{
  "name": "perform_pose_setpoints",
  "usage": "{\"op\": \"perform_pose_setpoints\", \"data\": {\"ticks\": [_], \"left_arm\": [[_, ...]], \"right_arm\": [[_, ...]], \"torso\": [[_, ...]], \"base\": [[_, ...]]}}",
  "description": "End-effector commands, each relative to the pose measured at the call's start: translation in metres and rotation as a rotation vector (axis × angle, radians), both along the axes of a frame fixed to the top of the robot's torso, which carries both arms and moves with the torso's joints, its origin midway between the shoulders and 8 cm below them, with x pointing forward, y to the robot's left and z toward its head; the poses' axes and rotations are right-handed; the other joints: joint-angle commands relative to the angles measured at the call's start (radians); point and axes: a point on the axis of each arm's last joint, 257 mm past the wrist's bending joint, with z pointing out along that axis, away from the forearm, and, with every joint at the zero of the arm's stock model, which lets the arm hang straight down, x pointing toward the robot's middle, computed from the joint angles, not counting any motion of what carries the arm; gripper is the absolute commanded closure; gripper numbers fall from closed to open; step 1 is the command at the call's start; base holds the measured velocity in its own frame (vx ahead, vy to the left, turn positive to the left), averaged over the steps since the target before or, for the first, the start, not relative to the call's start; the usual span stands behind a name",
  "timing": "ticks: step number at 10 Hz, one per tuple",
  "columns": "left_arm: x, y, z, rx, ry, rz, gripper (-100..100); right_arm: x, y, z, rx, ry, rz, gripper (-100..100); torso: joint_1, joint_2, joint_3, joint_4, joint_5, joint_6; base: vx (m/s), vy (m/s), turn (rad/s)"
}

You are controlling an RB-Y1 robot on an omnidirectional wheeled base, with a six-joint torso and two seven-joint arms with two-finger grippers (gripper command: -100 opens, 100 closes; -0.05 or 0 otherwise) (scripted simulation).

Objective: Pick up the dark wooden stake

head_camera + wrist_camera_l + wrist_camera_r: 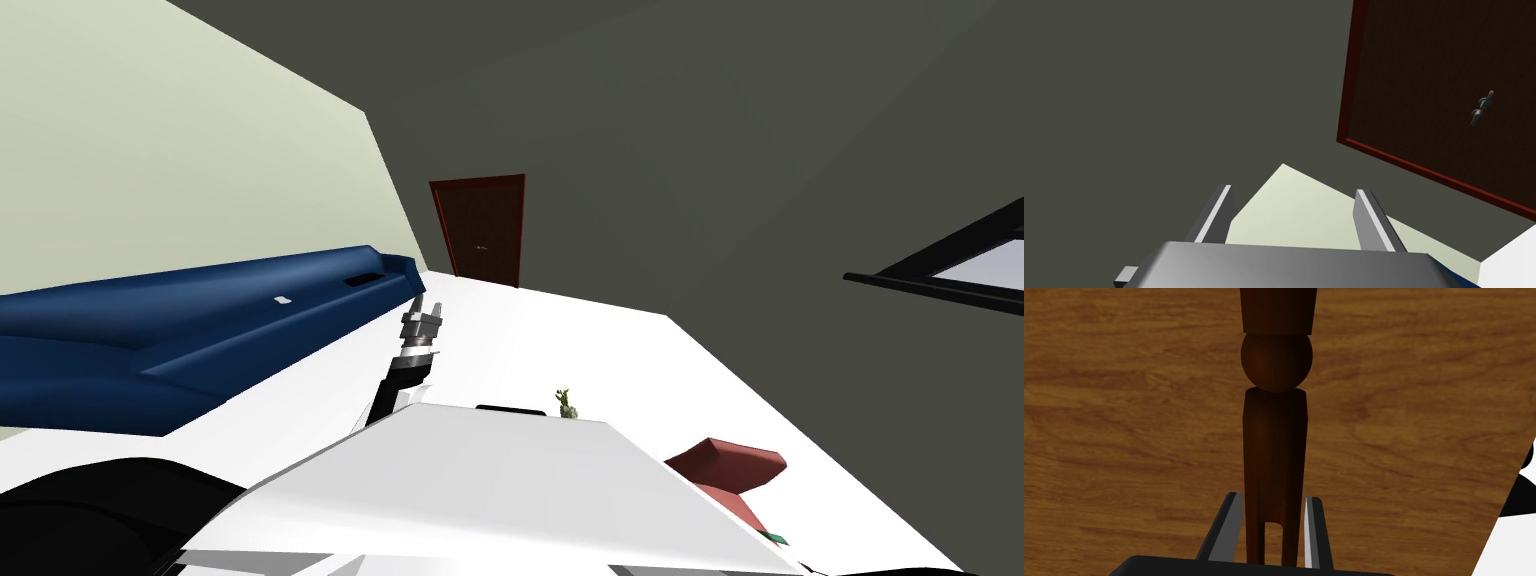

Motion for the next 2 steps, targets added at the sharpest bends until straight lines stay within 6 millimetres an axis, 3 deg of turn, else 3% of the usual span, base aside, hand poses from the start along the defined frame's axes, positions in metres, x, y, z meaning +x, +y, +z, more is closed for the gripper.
{"op": "perform_pose_setpoints", "data": {"ticks": [1,2], "left_arm": [[0.0000,0.0000,0.0000,0.000,0.000,0.000,0],[0.0000,0.0000,0.0000,0.000,0.000,0.000,0]], "right_arm": [[0.0000,0.0000,0.0000,0.000,0.000,0.000,100],[0.0000,0.0000,0.0001,0.001,0.000,0.000,0]], "torso": [[0.000,0.000,0.000,0.000,0.000,0.000],[0.000,0.000,0.000,0.000,0.000,0.000]], "base": [[0.000,0.000,0.000],[0.000,0.000,0.000]]}}
